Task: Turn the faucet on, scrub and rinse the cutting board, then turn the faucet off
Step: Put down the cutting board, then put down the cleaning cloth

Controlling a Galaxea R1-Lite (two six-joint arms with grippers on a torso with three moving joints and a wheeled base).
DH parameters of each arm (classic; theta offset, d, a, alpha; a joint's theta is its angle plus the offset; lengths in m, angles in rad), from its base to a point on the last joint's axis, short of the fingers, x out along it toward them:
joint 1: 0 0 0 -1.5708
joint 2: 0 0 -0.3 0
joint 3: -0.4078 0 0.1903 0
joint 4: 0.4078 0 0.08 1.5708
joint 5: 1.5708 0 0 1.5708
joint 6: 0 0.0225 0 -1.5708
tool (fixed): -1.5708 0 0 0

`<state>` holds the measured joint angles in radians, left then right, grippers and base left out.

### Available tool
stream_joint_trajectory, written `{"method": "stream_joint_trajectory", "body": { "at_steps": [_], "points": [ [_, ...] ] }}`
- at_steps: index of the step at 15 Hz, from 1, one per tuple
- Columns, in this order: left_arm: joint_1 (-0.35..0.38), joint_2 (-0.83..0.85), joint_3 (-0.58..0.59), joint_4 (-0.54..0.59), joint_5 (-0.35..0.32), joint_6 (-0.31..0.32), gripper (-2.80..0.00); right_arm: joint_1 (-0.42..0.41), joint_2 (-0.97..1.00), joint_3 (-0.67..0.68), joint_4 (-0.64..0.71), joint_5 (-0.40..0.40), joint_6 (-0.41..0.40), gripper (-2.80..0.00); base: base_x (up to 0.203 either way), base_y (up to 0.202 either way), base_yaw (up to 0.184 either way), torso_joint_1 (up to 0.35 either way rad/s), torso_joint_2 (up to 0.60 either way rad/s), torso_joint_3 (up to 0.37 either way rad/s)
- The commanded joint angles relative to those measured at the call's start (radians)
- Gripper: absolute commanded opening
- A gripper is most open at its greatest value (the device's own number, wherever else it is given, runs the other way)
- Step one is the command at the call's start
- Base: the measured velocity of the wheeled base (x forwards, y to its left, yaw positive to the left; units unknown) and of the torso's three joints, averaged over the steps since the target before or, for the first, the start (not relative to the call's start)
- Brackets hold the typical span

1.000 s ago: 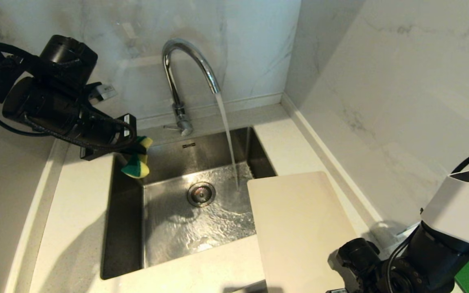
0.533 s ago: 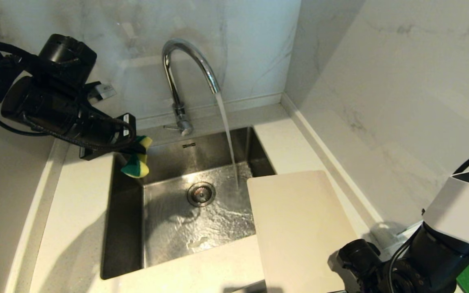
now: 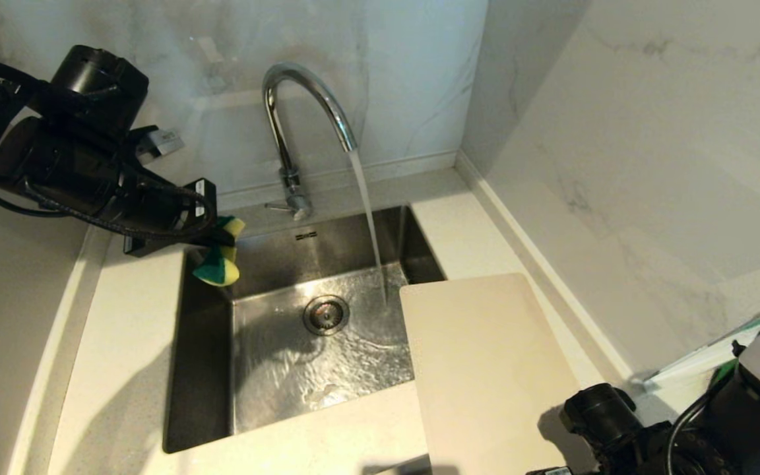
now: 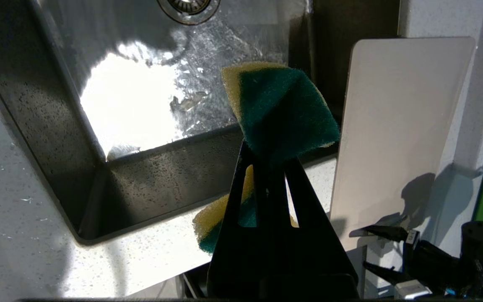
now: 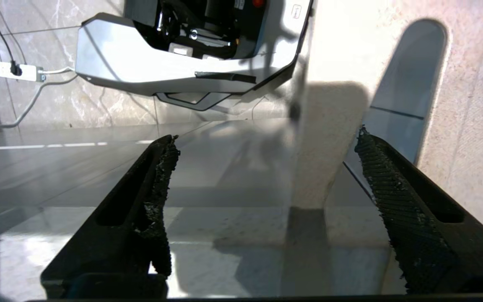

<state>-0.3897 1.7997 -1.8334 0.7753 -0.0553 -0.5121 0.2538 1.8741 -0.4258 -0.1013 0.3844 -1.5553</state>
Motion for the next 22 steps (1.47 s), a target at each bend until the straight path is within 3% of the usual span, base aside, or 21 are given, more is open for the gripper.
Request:
{"method": "stream_joint_trajectory", "body": {
  "at_steps": [1, 12, 17, 22],
  "points": [
    [-0.012, -0.014, 0.002, 0.005, 0.002, -0.019, -2.80, -0.001, -0.080, 0.043, 0.000, 0.006, -0.009, 0.00, 0.000, 0.000, 0.000, 0.000, 0.00, 0.000],
    [-0.030, -0.047, 0.001, 0.011, 0.012, -0.027, -2.80, -0.005, -0.310, 0.029, 0.002, 0.120, 0.032, 0.00, 0.000, 0.000, 0.000, 0.000, 0.00, 0.000],
    [-0.045, -0.078, -0.001, 0.034, 0.055, -0.027, -2.80, -0.019, -0.406, -0.025, 0.002, 0.156, 0.152, 0.00, 0.000, 0.000, 0.000, 0.000, 0.00, 0.000],
    [-0.049, -0.080, -0.004, 0.035, 0.067, -0.029, -2.80, -0.020, -0.492, -0.069, 0.002, 0.170, 0.408, 0.00, 0.000, 0.000, 0.000, 0.000, 0.00, 0.000]
  ]
}}
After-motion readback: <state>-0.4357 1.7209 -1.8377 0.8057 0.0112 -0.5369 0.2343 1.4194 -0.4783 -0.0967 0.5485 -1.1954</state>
